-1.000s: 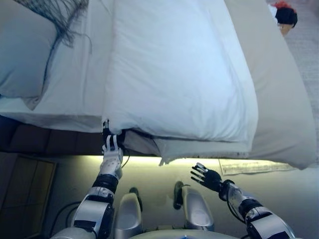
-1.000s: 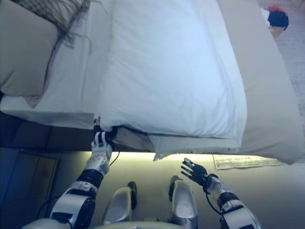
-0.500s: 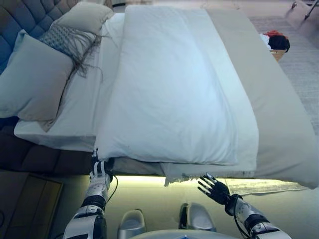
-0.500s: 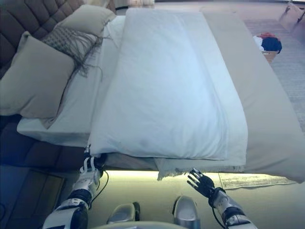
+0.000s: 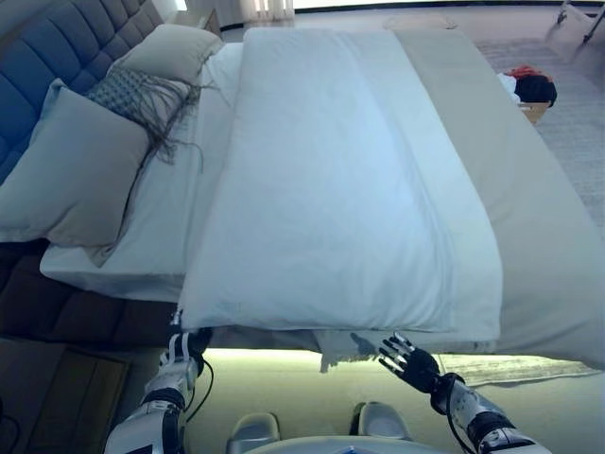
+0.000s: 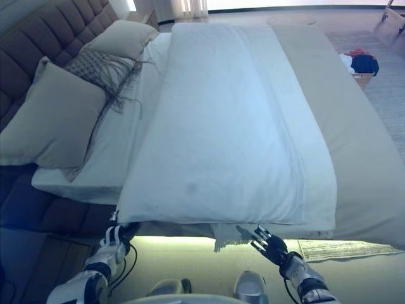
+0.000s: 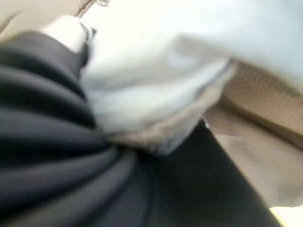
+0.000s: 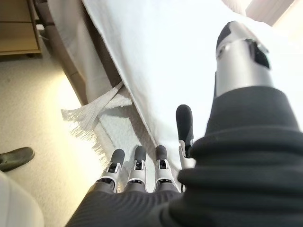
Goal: Make the bed neatly
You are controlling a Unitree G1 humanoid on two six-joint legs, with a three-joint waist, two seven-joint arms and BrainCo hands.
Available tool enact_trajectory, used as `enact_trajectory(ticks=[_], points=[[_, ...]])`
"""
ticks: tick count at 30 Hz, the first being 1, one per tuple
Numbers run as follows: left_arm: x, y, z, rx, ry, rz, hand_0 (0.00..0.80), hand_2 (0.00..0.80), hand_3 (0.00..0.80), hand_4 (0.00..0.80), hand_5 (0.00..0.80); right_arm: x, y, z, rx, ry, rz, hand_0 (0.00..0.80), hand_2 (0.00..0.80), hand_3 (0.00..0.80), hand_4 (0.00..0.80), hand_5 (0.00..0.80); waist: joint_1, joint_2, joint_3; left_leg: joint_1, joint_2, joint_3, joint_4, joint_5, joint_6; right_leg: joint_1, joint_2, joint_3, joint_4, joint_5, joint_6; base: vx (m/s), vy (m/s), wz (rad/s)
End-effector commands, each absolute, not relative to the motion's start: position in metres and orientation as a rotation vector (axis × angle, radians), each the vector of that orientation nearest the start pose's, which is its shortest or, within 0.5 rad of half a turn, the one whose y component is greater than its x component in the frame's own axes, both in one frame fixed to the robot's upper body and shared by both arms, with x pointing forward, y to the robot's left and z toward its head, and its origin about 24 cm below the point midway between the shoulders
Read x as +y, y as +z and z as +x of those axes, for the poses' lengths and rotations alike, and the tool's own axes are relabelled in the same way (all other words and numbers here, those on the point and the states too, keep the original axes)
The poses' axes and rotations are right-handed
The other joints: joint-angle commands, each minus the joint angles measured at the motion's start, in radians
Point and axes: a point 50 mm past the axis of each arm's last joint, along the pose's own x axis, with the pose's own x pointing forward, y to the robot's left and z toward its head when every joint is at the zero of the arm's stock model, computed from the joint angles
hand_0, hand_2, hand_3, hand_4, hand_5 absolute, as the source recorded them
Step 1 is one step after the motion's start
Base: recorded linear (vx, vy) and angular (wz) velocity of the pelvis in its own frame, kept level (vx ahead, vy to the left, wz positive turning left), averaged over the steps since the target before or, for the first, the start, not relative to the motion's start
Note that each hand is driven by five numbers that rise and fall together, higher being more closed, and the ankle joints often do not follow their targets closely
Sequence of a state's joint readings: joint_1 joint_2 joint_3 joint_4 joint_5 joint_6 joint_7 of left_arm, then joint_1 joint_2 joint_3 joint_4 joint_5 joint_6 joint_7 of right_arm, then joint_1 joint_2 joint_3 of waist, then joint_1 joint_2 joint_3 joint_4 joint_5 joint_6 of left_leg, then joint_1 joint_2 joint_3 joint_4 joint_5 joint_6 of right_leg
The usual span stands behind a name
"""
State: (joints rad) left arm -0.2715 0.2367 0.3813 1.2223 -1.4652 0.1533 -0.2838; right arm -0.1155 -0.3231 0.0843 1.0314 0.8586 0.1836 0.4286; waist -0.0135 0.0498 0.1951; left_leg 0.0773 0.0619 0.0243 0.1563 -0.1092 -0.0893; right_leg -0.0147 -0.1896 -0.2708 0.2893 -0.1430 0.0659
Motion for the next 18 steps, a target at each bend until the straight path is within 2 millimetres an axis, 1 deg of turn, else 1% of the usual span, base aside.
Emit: enact_trajectory(ticks=[1, 3, 4, 5, 6, 7, 8, 9, 10, 11, 12, 14, 15, 16, 18], points=[[0.401, -0.072, 0.096, 0.001, 1.062, -1.173, 0.8, 0.8, 0.8, 0.8, 0.8, -0.229, -0.121, 0.175, 0.772, -0.087, 0.79, 0.0, 0.0, 0.0, 0.0, 0.0, 0.092, 0.017, -0.067, -0.072, -0.103, 0.024, -0.019, 0.039, 0.095, 0.018, -0.099, 0.042, -0.089, 0.188, 0.052, -0.131, 0.123, 0.03], [0.401, -0.07, 0.101, -0.003, 1.041, -1.168, 0.8, 0.8, 0.8, 0.8, 0.8, -0.224, -0.121, 0.176, 0.771, -0.074, 0.795, 0.0, 0.0, 0.0, 0.0, 0.0, 0.1, 0.019, -0.068, -0.068, -0.107, 0.035, -0.051, 0.051, 0.107, -0.011, -0.076, 0.03, 0.008, 0.159, 0.05, -0.179, 0.129, 0.04], [0.398, -0.068, 0.111, -0.009, 1.004, -1.162, 0.8, 0.8, 0.8, 0.8, 0.8, -0.218, -0.121, 0.178, 0.769, -0.064, 0.807, 0.0, 0.0, 0.0, 0.0, 0.0, 0.104, 0.018, -0.069, -0.072, -0.113, 0.033, -0.082, 0.079, 0.117, -0.037, -0.006, 0.013, 0.129, 0.117, 0.04, -0.206, 0.081, 0.08], [0.396, -0.068, 0.116, -0.013, 0.985, -1.161, 0.8, 0.8, 0.8, 0.8, 0.8, -0.216, -0.121, 0.179, 0.767, -0.061, 0.812, 0.0, 0.0, 0.0, 0.0, 0.0, 0.106, 0.015, -0.072, -0.077, -0.116, 0.031, -0.089, 0.089, 0.117, -0.044, 0.015, 0.007, 0.153, 0.106, 0.036, -0.269, 0.066, 0.13], [0.391, -0.067, 0.125, -0.027, 0.959, -1.162, 0.8, 0.8, 0.8, 0.8, 0.8, -0.213, -0.12, 0.181, 0.762, -0.054, 0.825, 0.0, 0.0, 0.0, 0.0, 0.0, 0.115, 0.007, -0.077, -0.084, -0.124, 0.038, -0.116, 0.113, 0.117, -0.035, 0.067, -0.016, 0.202, 0.081, 0.032, -0.205, 0.012, 0.15], [0.389, -0.067, 0.128, -0.03, 0.948, -1.163, 0.8, 0.8, 0.8, 0.8, 0.8, -0.212, -0.12, 0.182, 0.759, -0.053, 0.828, 0.0, 0.0, 0.0, 0.0, 0.0, 0.119, 0.007, -0.082, -0.094, -0.123, 0.041, -0.124, 0.126, 0.115, -0.03, 0.089, -0.022, 0.195, 0.085, 0.028, -0.225, -0.017, 0.12], [0.385, -0.066, 0.136, -0.032, 0.921, -1.16, 0.8, 0.8, 0.8, 0.8, 0.8, -0.211, -0.12, 0.184, 0.757, -0.053, 0.835, 0.0, 0.0, 0.0, 0.0, 0.0, 0.13, -0.019, -0.089, -0.119, -0.153, 0.049, -0.132, 0.139, 0.112, 0.026, 0.127, -0.008, 0.145, 0.081, 0.029, -0.201, -0.053, 0.07], [0.384, -0.064, 0.142, -0.035, 0.906, -1.157, 0.8, 0.8, 0.8, 0.8, 0.8, -0.211, -0.12, 0.186, 0.755, -0.046, 0.837, 0.0, 0.0, 0.0, 0.0, 0.0, 0.137, -0.026, -0.094, -0.144, -0.162, 0.058, -0.132, 0.155, 0.108, 0.055, 0.149, 0.006, 0.088, 0.091, 0.023, -0.214, -0.076, 0.02], [0.383, -0.062, 0.148, -0.03, 0.894, -1.152, 0.8, 0.8, 0.8, 0.8, 0.8, -0.211, -0.119, 0.189, 0.755, -0.033, 0.834, 0.0, 0.0, 0.0, 0.0, 0.0, 0.145, -0.03, -0.098, -0.17, -0.17, 0.065, -0.127, 0.166, 0.101, 0.08, 0.154, 0.017, 0.013, 0.075, 0.011, -0.199, -0.085, -0.1], [0.384, -0.06, 0.152, -0.024, 0.89, -1.15, 0.8, 0.8, 0.8, 0.8, 0.8, -0.21, -0.118, 0.192, 0.755, -0.025, 0.825, 0.0, 0.0, 0.0, 0.0, 0.0, 0.154, -0.028, -0.104, -0.199, -0.17, 0.067, -0.121, 0.18, 0.084, 0.113, 0.163, 0.022, -0.082, 0.037, -0.01, -0.193, -0.08, -0.34], [0.386, -0.057, 0.155, -0.023, 0.879, -1.144, 0.8, 0.8, 0.8, 0.8, 0.8, -0.21, -0.117, 0.196, 0.755, -0.021, 0.814, 0.0, 0.0, 0.0, 0.0, 0.0, 0.161, -0.022, -0.105, -0.227, -0.167, 0.074, -0.118, 0.201, 0.065, 0.144, 0.177, 0.028, -0.149, 0.007, -0.029, -0.174, -0.08, -0.43], [0.387, -0.052, 0.161, -0.021, 0.869, -1.135, 0.8, 0.8, 0.8, 0.8, 0.8, -0.209, -0.114, 0.201, 0.75, -0.017, 0.805, 0.0, 0.0, 0.0, 0.0, 0.0, 0.169, -0.014, -0.094, -0.267, -0.159, 0.098, -0.111, 0.228, 0.043, 0.17, 0.198, 0.034, -0.196, 0.003, -0.049, -0.189, -0.052, -0.38], [0.388, -0.049, 0.165, -0.026, 0.868, -1.132, 0.8, 0.8, 0.8, 0.8, 0.8, -0.208, -0.114, 0.203, 0.751, -0.017, 0.8, 0.0, 0.0, 0.0, 0.0, 0.0, 0.172, -0.009, -0.087, -0.286, -0.156, 0.099, -0.106, 0.246, 0.035, 0.175, 0.205, 0.04, -0.203, 0.002, -0.055, -0.229, -0.029, -0.29], [0.392, -0.044, 0.168, -0.041, 0.871, -1.122, 0.8, 0.8, 0.8, 0.8, 0.8, -0.207, -0.115, 0.202, 0.763, -0.017, 0.787, 0.0, 0.0, 0.0, 0.0, 0.0, 0.178, -0.002, -0.078, -0.313, -0.154, 0.077, -0.099, 0.283, 0.021, 0.182, 0.209, 0.052, -0.219, 0.005, -0.065, -0.202, -0.02, -0.27], [0.396, -0.035, 0.175, -0.062, 0.871, -1.116, 0.8, 0.8, 0.8, 0.8, 0.8, -0.207, -0.115, 0.202, 0.781, -0.028, 0.782, 0.0, 0.0, 0.0, 0.0, 0.0, 0.181, 0.001, -0.074, -0.326, -0.138, 0.059, -0.082, 0.292, 0.011, 0.172, 0.201, 0.048, -0.236, 0.019, -0.072, -0.226, -0.001, -0.39]])
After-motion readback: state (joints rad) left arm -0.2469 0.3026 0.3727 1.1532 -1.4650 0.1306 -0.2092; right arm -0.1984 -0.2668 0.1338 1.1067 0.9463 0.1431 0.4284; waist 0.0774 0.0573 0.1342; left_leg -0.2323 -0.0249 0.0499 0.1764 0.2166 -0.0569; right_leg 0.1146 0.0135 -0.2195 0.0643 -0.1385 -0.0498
